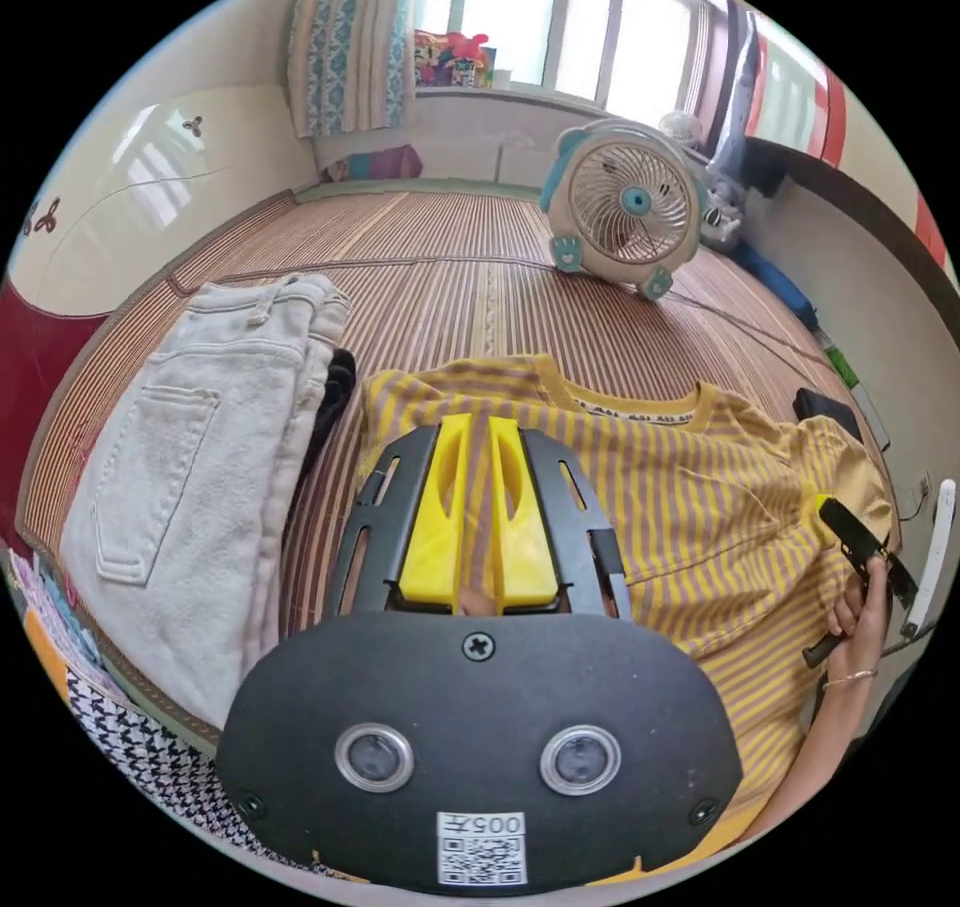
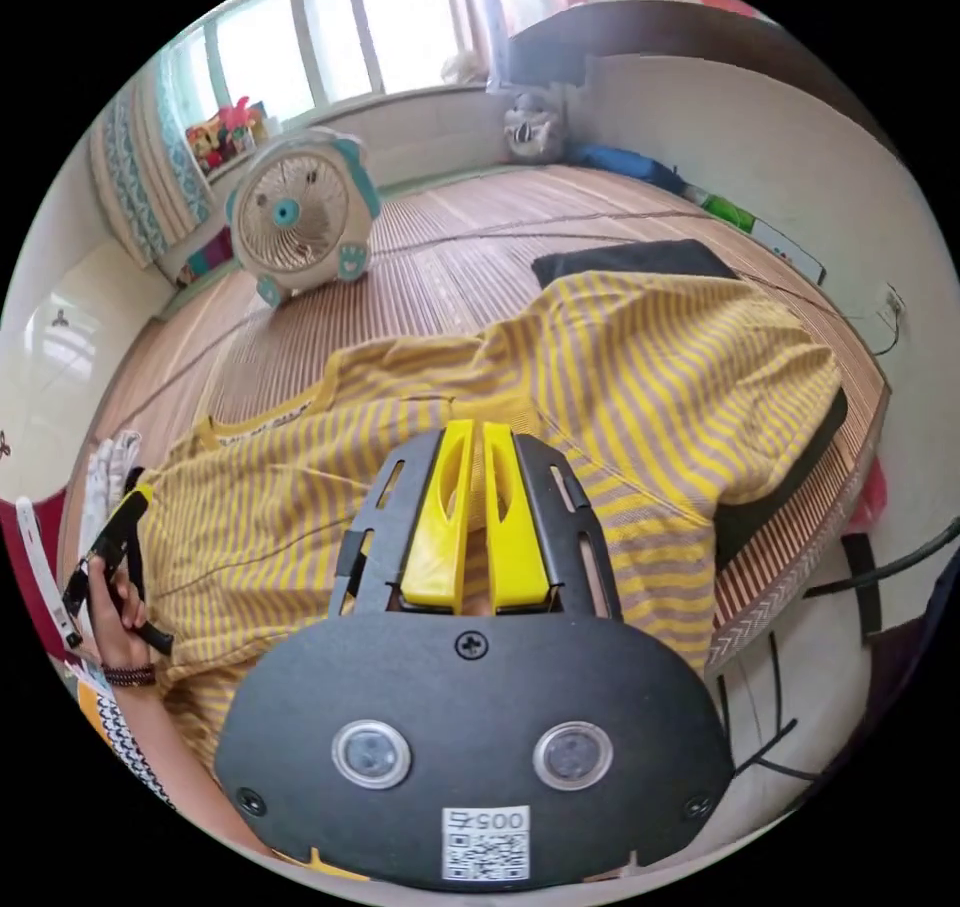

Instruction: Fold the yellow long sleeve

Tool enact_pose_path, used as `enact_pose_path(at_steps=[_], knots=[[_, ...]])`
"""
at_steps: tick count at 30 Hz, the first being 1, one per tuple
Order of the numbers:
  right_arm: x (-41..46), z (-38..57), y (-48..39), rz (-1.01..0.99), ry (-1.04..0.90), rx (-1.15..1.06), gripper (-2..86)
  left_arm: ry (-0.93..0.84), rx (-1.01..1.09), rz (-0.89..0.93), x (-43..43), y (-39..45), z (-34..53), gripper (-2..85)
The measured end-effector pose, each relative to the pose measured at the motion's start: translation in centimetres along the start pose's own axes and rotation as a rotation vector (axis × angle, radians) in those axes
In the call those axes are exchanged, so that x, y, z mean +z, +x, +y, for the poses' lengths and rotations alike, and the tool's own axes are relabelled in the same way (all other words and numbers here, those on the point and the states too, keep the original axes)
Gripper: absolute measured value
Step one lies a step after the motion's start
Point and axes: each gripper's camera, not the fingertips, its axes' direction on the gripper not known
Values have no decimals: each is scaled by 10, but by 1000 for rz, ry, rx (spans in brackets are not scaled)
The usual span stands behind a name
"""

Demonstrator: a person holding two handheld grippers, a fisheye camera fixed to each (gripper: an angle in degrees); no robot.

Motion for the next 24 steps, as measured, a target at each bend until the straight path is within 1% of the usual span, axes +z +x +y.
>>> enact_pose_path(at_steps=[1, 2, 6, 10, 12, 14, 17, 19, 20, 22, 23, 24], knots=[[8, -2, -1, 16, -34, 3, -10, -46, 8, -90, 12, 5, -3, 52], [20, -3, -2, 36, -64, -1, -9, -84, 3, -135, 23, 6, -6, 51], [35, -7, -2, 72, -54, -2, -9, -72, -10, -99, 28, 4, -11, 47], [48, -2, 3, 70, -20, 31, -9, -43, 2, -119, 29, 10, -6, 47], [51, 7, 19, 7, 27, 63, -9, -39, 16, -141, 28, 14, -4, 46], [55, 9, 33, -48, 33, 87, -8, -35, 33, -163, 28, 18, -1, 45], [61, 7, 49, -95, 14, 58, -7, -68, 10, -111, 26, 7, -8, 48], [55, 5, 57, -102, -49, 8, -4, -81, 15, -102, 11, -3, -8, 53], [43, 6, 67, -106, -108, 19, -1, -38, 7, -125, -9, -9, -1, 54], [11, 28, 90, -198, -50, 29, 16, 45, 14, -110, -44, -17, 16, 47], [-10, 52, 110, -263, 16, 36, 26, 88, 44, -51, -64, -19, 31, 45], [-22, 78, 132, -286, 50, 63, 32, 108, 71, -14, -73, -19, 38, 44]])
